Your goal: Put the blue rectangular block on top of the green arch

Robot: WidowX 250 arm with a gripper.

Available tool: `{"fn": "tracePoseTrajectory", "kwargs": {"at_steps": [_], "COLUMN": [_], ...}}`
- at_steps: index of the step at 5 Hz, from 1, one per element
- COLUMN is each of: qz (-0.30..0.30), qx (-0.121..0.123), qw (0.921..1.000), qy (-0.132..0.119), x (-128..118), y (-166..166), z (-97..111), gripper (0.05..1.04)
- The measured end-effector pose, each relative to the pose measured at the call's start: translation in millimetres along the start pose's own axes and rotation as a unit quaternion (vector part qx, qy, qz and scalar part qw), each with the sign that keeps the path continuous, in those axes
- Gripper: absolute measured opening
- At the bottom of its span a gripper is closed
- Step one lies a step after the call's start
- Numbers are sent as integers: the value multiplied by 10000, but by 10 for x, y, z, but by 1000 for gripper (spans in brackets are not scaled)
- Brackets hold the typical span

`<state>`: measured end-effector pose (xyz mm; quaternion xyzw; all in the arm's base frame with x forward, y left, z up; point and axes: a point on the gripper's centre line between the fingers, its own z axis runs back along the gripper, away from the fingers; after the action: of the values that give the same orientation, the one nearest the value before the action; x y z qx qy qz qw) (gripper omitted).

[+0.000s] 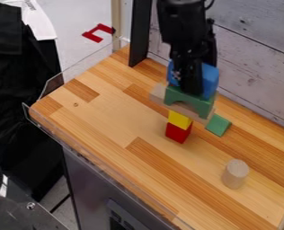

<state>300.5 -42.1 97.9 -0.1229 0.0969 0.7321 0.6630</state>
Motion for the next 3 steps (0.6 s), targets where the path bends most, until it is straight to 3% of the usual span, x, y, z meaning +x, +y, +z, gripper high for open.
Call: {"fn": "tracePoseTrajectory", "kwargs": {"at_steps": [3], "qz": [-95], "qx": [-65], "qw": [9994], "qy": [327], "x": [-58], "y": [-10], "z": [-7], "gripper": [586]}}
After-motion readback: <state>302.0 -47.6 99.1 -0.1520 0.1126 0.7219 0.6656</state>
